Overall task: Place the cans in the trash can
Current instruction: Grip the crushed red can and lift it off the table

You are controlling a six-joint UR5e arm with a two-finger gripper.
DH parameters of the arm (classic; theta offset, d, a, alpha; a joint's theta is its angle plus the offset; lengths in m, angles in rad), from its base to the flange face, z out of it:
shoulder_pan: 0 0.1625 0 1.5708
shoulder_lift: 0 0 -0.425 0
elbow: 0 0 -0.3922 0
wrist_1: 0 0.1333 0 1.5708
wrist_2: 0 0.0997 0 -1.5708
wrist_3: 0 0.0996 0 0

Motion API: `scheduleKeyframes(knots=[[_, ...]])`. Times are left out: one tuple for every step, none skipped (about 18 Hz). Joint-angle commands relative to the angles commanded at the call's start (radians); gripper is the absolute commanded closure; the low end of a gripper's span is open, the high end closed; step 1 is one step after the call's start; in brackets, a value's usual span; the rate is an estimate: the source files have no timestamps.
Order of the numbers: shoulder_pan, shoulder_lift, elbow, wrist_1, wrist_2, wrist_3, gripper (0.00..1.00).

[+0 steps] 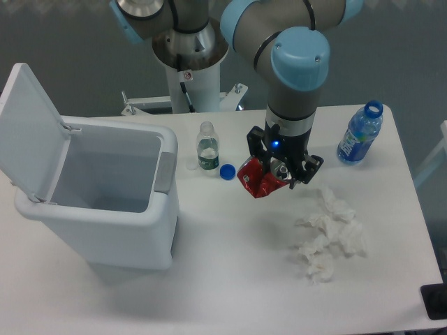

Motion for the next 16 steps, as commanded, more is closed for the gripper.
scheduleKeyframes(knots=[[-0.002,0.002,-0.008,0.003,0.000,0.000,0.43],[0.001,0.002,-0.008,0.003,0.000,0.000,0.43],[0.002,0.002,-0.005,0.003,0.000,-0.002,0.43],[0.002,0.002,-0.002,0.005,-0.002,-0.002,0.43],[0.000,0.002,0.002,0.003,-0.002,-0.006,0.43],[0.000,0.002,0.005,0.003,-0.003,-0.011,0.43],[0.000,0.002,0.008,0.005,-0.003,-0.011,0.43],[0.003,0.002,0.012,0.005,-0.003,-0.011,0.43],[0.005,0.002,0.018,0.005,-0.006,-0.011,0.43],[0.006,0.002,0.026,0.003,-0.011,-0.011,0.43],[0.006,0.002,0.031,0.003,-0.009,-0.012,0.43],[0.006,0.002,0.031,0.003,-0.008,-0.012,0.43],[0.006,0.005,0.035,0.003,-0.002,-0.015,0.43],[0.015,0.014,0.043,-0.003,-0.002,-0.018,0.43],[0.029,0.023,0.046,-0.008,-0.005,-0.041,0.43],[0.028,0.028,0.045,-0.008,-0.005,-0.070,0.43]])
